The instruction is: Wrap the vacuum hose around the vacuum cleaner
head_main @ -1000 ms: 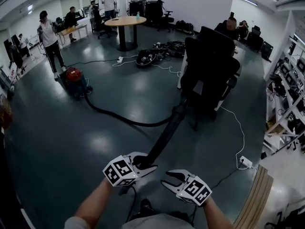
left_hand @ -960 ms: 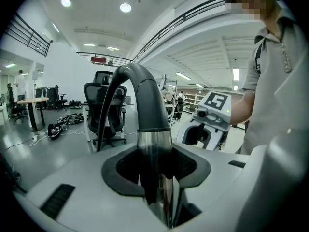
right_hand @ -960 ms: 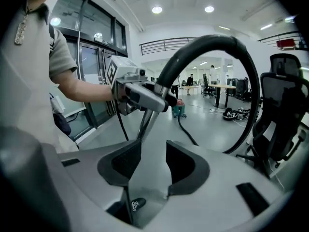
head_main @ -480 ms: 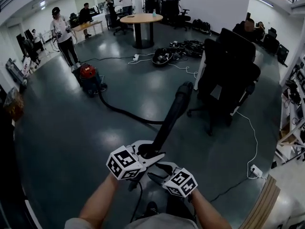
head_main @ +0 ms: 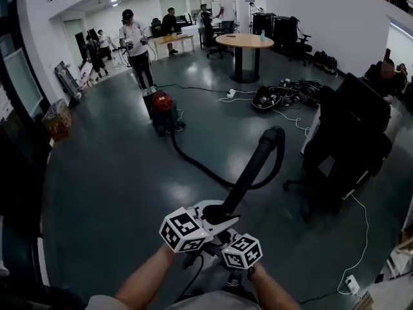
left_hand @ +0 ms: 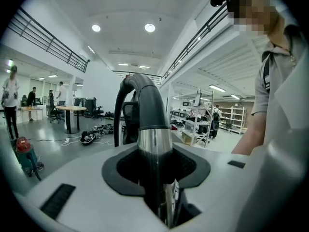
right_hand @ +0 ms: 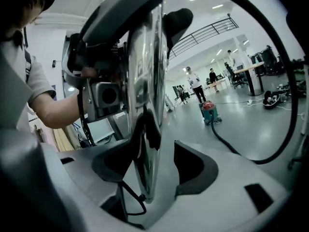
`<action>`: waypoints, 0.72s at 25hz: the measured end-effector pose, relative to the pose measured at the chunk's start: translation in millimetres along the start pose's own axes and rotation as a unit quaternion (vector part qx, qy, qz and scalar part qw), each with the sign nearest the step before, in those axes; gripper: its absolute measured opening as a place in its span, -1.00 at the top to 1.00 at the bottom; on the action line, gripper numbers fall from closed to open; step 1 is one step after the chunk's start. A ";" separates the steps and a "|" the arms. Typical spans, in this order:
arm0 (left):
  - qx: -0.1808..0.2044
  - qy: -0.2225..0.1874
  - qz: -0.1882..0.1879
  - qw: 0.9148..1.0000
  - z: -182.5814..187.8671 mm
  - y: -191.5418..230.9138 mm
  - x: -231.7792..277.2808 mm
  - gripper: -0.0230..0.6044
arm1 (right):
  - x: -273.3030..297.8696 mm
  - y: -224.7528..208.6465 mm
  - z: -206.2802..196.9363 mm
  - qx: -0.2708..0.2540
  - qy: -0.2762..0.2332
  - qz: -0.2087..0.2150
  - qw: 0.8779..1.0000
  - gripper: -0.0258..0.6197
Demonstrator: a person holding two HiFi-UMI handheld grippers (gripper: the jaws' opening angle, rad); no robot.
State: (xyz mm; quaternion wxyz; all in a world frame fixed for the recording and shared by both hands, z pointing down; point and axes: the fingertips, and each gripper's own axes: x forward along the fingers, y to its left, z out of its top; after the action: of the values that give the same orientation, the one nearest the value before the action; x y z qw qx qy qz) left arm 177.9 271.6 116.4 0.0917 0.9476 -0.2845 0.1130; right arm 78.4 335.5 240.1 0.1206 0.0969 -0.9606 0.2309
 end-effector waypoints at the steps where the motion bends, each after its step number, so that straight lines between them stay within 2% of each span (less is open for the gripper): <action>1: 0.001 -0.004 0.012 1.000 4.6 4.2 4.6 0.44 | -0.5 -4.5 4.3 0.004 -0.008 0.010 1.000 0.16; 5: 0.000 -0.015 0.045 0.999 18.4 14.9 24.0 0.45 | 0.7 -17.9 15.9 0.031 -0.035 0.048 0.998 0.16; 10: -0.027 -0.027 0.067 0.997 31.5 23.6 40.4 0.45 | 2.6 -19.6 30.5 0.038 -0.055 0.094 0.993 0.16; 15: -0.040 -0.048 0.088 0.994 38.8 37.6 54.9 0.45 | -2.0 -25.1 45.7 0.025 -0.082 0.112 0.990 0.18; 16: -0.042 -0.051 0.091 0.994 39.7 41.5 58.2 0.46 | -2.8 -25.6 48.2 0.013 -0.081 0.110 0.991 0.27; 18: -0.041 -0.049 0.090 0.994 39.4 47.2 65.3 0.46 | -3.8 -30.5 48.8 -0.012 -0.071 0.098 0.993 0.60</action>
State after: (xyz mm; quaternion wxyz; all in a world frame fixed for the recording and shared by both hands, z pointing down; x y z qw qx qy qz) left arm 210.8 189.6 101.3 0.1059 0.9181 -0.3769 0.0621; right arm 80.3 286.5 209.7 0.0299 0.0175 -0.9742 0.2228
